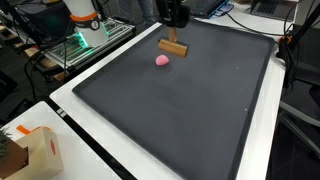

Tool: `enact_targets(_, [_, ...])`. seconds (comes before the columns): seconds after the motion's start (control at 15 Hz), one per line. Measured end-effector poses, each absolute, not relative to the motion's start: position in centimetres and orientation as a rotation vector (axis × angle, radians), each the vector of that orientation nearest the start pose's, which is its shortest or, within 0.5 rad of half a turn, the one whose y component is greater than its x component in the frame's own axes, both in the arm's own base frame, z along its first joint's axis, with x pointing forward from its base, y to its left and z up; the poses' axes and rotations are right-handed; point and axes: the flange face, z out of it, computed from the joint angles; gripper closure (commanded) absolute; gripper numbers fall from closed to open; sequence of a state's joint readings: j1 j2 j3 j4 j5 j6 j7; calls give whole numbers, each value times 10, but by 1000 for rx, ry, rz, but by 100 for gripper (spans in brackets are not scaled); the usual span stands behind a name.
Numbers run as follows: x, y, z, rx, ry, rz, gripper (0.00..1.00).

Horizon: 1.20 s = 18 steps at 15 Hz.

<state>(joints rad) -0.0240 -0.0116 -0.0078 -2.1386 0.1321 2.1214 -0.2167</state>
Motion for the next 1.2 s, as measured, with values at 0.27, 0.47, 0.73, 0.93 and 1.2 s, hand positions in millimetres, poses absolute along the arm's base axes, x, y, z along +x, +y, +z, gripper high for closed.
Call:
enact_targets(0.27, [538, -1, 412, -3052, -207, -12, 77])
enact_targets(0.47, [538, 33, 423, -3156, -225, -26, 77])
enact_targets(0.73, [526, 95, 435, -3311, -208, -17, 77])
enact_targets(0.93, [513, 141, 439, -3395, -198, 7, 77])
enact_targets(1.2, [497, 186, 430, -3519, -150, 50, 77])
